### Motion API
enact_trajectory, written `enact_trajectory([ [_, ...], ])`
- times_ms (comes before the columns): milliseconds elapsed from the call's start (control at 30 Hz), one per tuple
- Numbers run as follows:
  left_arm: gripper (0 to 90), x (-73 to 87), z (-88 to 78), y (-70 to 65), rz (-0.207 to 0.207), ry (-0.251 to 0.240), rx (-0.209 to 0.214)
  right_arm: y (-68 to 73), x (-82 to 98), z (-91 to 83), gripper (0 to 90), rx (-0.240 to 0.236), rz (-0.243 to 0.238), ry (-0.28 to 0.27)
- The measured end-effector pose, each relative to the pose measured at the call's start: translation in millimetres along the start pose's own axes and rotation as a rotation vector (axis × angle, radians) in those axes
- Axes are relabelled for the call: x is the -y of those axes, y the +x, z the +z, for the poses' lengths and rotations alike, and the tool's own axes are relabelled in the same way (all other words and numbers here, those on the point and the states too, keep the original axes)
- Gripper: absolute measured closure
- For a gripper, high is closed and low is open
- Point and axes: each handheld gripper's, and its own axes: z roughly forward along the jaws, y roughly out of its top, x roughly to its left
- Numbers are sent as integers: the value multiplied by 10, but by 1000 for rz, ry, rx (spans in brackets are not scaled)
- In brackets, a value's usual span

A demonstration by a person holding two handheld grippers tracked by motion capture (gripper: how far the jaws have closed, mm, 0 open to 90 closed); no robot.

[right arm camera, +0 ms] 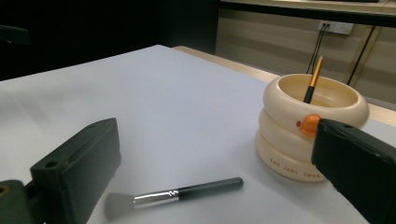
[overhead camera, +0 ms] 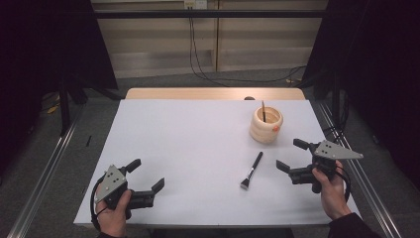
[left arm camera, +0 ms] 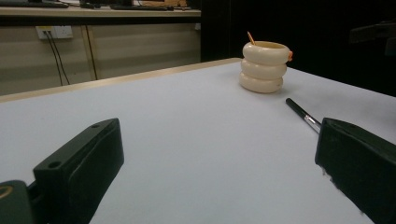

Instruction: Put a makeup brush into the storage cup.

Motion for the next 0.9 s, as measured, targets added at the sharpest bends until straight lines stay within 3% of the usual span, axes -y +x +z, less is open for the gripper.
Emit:
enact_trajectory([
  [600, 13, -1, 1, 1, 7, 1, 3, -58, -258, 341, 1, 14, -30, -1],
  [900, 13, 2, 5, 3, 7, 3, 7, -53, -343, 490, 6, -27, -44, 32],
])
